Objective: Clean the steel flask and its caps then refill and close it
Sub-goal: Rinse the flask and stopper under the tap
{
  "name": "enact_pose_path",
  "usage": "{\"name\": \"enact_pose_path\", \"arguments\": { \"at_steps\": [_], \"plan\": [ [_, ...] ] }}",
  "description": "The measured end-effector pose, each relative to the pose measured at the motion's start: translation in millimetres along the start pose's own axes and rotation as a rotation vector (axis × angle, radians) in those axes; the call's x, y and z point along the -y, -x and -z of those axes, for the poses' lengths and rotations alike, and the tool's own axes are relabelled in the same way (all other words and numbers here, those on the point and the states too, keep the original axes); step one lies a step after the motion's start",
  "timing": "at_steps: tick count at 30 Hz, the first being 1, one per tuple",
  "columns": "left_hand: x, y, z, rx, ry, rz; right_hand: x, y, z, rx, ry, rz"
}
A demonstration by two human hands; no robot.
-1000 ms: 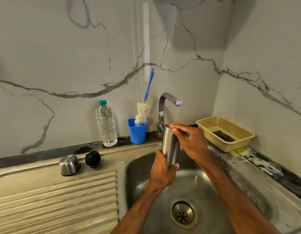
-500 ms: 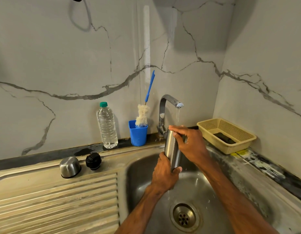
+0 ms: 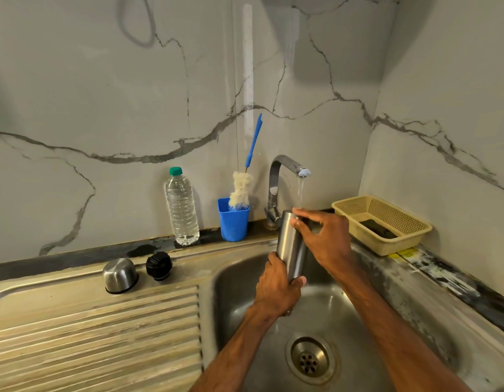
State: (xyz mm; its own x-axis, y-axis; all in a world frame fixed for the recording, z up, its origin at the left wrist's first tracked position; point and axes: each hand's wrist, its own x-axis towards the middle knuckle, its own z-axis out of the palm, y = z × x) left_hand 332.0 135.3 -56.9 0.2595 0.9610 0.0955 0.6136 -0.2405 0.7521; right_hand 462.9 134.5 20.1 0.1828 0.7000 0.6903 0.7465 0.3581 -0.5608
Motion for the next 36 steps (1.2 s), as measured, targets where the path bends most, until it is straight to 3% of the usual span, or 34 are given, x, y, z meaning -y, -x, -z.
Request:
{"name": "enact_pose_path", "arguments": {
  "at_steps": [3,7,13,16,22,29,33,36],
  "plan": [
    [-1,0,-1,-0.007,-0.025,-0.014,1,0,-4,0.085,-0.075,0.040],
    [-2,-1,-1,-0.007,-0.040,-0.032,-6,-1,-9,0.097,-0.192,-0.222],
    [3,-2,-3,0.005,0.057,-0.039,-11,3,-14,0.311,-0.499,-0.536],
    [6,-4,-2,0.001,0.132,-0.069,-12,3,-16,0.368,-0.453,-0.481],
    [2,-6,-1,-0.010,0.185,-0.144,-7,4,-10,0.243,-0.540,-0.380],
    [3,-5,-6,0.063,0.159,-0.181,1,-1,-17,0.074,-0.530,-0.571],
    [6,-5,-3,0.130,0.127,-0.198,-6,-3,-13,0.032,-0.590,-0.505],
    [8,-4,-1,0.194,0.146,-0.216,-13,-6,-6,0.102,-0.645,-0.432]
  ]
}}
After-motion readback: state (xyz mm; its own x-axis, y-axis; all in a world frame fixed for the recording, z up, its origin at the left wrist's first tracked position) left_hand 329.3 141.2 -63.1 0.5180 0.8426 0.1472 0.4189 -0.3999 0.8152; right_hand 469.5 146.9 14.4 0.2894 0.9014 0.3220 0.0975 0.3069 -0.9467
